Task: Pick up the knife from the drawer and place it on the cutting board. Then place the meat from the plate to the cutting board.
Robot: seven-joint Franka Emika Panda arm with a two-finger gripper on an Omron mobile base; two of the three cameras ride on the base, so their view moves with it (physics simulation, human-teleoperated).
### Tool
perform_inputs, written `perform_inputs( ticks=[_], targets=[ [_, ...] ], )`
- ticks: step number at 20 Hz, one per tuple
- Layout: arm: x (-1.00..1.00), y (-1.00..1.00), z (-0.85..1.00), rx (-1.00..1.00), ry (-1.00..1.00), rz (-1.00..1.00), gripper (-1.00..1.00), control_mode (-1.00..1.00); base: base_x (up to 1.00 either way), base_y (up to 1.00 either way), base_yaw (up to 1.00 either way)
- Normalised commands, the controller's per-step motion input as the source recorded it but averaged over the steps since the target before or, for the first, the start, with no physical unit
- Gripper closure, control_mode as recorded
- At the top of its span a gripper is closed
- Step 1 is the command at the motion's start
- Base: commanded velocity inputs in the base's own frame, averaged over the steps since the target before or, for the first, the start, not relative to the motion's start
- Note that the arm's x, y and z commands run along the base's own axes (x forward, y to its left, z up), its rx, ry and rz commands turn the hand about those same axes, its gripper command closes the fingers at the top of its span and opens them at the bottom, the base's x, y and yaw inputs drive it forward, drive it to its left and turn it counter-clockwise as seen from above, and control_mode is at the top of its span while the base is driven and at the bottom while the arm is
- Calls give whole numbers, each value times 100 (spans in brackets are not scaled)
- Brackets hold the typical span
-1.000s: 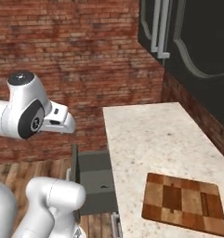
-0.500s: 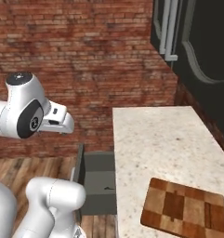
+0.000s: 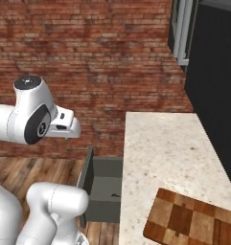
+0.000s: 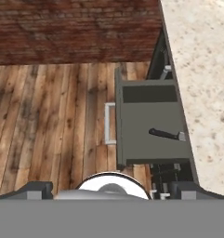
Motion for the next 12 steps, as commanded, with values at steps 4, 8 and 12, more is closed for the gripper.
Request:
perform_inputs(
  ticks=[4,8,12],
  targets=[
    [0,-26,-32,0,1,11,-100,-100,0,0,0],
    [1,-4,-48,0,5,6,-100,-100,0,0,0],
    [21,1,-46,-1,8,1,-100,-100,0,0,0]
  ],
)
